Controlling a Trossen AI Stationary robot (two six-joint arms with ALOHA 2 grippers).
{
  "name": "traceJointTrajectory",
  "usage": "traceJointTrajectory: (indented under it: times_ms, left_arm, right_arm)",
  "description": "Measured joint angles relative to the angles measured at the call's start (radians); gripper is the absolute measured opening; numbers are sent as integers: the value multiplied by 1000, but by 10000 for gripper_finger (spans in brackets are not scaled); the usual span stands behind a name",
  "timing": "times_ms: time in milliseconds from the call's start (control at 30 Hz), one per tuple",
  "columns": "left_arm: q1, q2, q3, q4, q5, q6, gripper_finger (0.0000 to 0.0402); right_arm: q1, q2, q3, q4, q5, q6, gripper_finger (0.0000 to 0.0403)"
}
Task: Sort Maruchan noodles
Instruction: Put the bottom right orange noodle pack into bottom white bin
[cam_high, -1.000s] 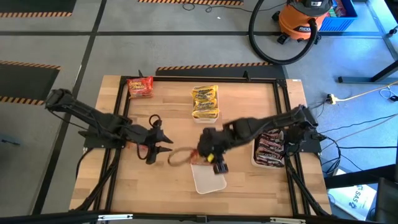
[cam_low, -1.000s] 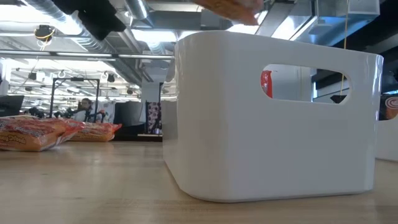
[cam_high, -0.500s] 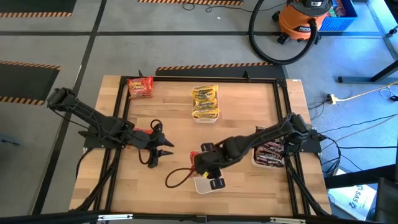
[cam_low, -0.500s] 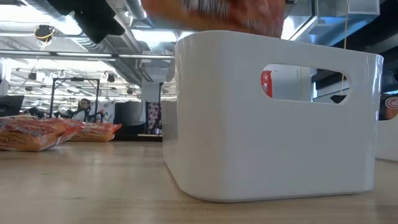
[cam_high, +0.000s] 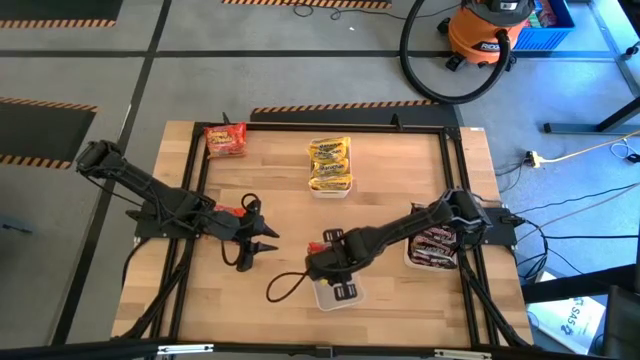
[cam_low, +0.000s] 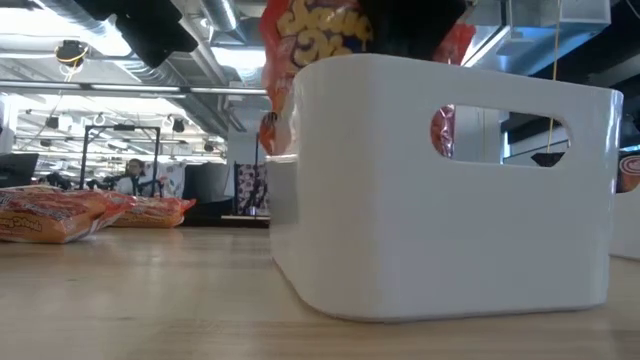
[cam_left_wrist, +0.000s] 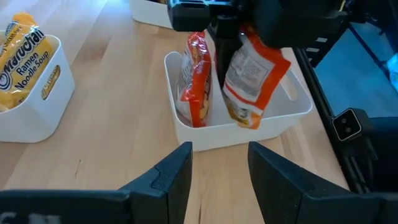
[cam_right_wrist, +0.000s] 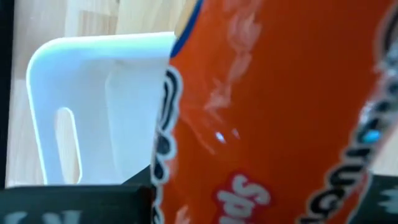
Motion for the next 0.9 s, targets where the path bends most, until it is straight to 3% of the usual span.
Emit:
traceJointTrajectory:
  times_ms: [367, 667, 900]
  left_arm:
    - [0, 0, 0, 1, 1, 0, 149]
    - [0, 0, 0, 1, 1, 16, 149]
    - [0, 0, 0, 1, 1, 26, 149]
  right_arm:
    - [-16, 2, 2, 14, 3, -1, 131]
    - [-13, -5, 133, -119, 6, 12, 131]
    - [-13, -4, 70, -67, -5, 22, 131]
